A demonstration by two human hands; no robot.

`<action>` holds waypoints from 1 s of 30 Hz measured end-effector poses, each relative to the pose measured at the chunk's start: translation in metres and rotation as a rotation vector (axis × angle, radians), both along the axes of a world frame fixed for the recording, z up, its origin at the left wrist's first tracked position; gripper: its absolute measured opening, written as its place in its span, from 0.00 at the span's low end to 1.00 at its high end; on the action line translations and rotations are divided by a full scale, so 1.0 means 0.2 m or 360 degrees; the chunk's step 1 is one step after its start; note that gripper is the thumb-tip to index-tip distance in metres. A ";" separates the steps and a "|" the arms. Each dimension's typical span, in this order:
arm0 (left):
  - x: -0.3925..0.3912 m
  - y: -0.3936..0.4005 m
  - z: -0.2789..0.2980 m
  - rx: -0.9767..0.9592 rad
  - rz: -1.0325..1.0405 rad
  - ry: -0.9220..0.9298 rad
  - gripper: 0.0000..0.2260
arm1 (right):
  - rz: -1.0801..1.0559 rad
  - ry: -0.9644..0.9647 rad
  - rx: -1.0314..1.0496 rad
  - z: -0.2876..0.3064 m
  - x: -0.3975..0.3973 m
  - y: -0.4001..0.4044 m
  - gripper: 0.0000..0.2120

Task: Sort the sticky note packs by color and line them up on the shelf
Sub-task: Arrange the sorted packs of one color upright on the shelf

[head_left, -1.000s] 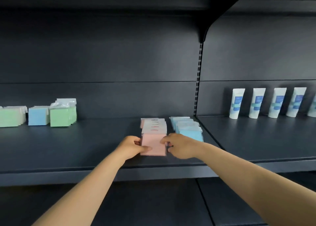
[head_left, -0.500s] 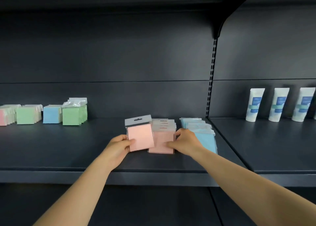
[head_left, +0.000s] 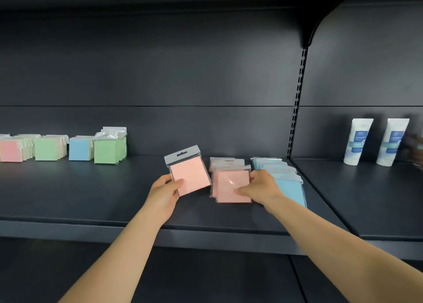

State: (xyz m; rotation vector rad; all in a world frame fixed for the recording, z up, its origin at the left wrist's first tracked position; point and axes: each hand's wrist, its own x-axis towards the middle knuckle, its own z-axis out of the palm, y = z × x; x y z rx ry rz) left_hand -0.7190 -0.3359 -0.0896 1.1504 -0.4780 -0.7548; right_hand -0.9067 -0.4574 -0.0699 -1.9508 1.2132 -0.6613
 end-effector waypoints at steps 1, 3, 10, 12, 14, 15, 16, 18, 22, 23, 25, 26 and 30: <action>-0.01 0.01 0.00 -0.0005 0.0000 -0.0028 0.13 | -0.0009 -0.0037 -0.0081 0.01 0.00 0.01 0.11; -0.03 0.02 0.01 -0.0007 0.0005 -0.0057 0.13 | 0.0025 -0.0236 -0.0105 0.04 -0.01 0.03 0.05; 0.15 0.08 0.06 0.0165 0.0011 -0.0305 0.14 | 0.0246 -0.0715 0.0328 0.13 0.25 0.15 0.07; 0.24 0.12 0.09 0.0110 -0.0064 -0.0292 0.14 | 0.0206 -0.0753 0.0419 0.11 0.41 0.19 0.10; 0.35 0.15 0.11 0.0045 -0.0103 -0.0263 0.13 | 0.0130 -0.0833 0.0479 0.09 0.57 0.23 0.09; 0.42 0.16 0.11 0.0014 -0.0109 -0.0246 0.13 | 0.0082 -0.0865 0.0500 0.08 0.66 0.25 0.08; 0.49 0.17 0.12 -0.0024 -0.0110 -0.0228 0.13 | 0.0036 -0.0897 0.0510 0.07 0.75 0.27 0.07; 0.64 0.18 0.13 -0.0105 -0.0123 -0.0175 0.14 | -0.0040 -0.0984 0.0525 0.07 0.92 0.30 0.08; 0.91 0.18 0.17 -0.0206 -0.0176 -0.0082 0.15 | -0.0145 -0.1102 0.0558 0.08 1.22 0.34 0.07; 0.97 0.18 0.18 -0.0234 -0.0198 -0.0046 0.15 | -0.0165 -0.1113 0.0576 0.07 1.29 0.34 0.08; 1.07 0.17 0.19 -0.0303 -0.0279 -0.0002 0.15 | -0.0191 -0.1152 0.0618 0.05 1.42 0.34 0.10; 1.11 0.16 0.18 -0.0313 -0.0326 -0.0029 0.15 | -0.0198 -0.1173 0.0632 0.04 1.48 0.34 0.11; 1.20 0.10 0.08 0.0007 -0.0317 -0.0680 0.12 | -0.0302 -0.1293 0.0609 -0.04 1.63 0.40 0.11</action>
